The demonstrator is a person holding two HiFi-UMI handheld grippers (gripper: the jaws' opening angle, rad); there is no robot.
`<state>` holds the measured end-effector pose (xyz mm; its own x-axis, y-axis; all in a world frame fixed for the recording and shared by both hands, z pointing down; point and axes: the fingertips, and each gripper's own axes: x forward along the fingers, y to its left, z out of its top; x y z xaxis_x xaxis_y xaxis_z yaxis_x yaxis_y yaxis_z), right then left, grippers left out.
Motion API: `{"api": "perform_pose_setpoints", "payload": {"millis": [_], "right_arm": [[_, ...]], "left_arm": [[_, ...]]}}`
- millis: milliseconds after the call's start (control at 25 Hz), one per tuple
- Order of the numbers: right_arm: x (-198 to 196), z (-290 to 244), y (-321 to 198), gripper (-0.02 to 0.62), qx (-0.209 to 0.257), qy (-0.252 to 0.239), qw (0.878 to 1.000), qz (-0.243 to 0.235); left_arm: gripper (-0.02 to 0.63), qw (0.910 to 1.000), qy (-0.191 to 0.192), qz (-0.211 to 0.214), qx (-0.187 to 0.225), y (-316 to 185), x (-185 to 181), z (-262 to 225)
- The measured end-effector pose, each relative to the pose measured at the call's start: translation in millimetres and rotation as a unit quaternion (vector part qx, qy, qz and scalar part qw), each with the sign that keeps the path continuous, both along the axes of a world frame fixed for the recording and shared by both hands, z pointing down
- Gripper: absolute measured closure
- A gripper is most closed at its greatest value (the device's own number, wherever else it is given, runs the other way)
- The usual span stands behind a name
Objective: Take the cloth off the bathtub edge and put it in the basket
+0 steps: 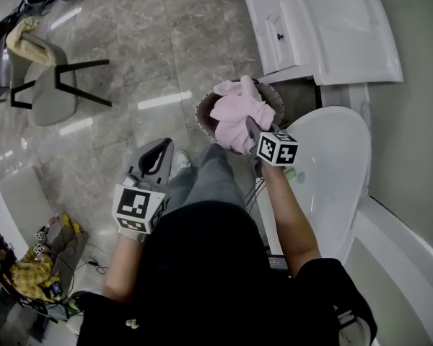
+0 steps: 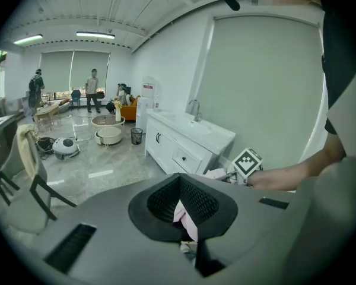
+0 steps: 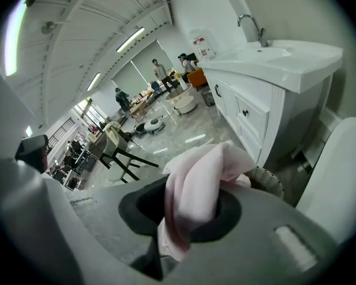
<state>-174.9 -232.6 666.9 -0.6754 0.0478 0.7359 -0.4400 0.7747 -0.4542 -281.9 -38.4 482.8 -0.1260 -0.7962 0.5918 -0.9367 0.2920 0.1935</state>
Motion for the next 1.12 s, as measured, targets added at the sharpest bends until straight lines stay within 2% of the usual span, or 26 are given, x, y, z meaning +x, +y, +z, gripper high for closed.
{"api": "perform_pose_setpoints", "payload": {"millis": [520, 880, 1120], "right_arm": [[9.3, 173.6, 1.0, 0.517, -0.035, 0.115, 0.993, 0.004], [5.0, 281.8, 3.1, 0.511, -0.048, 0.172, 0.984, 0.008], [2.9, 347.3, 14.0, 0.507, -0.048, 0.209, 0.977, 0.001]], "left_arm": [[0.6, 0.9983, 0.03, -0.008, -0.049, 2.2, 9.4, 66.0], [0.6, 0.9941, 0.055, -0.03, -0.089, 27.8, 18.2, 120.3], [0.6, 0.9885, 0.073, -0.066, -0.115, 47.2, 9.7, 154.7]]}}
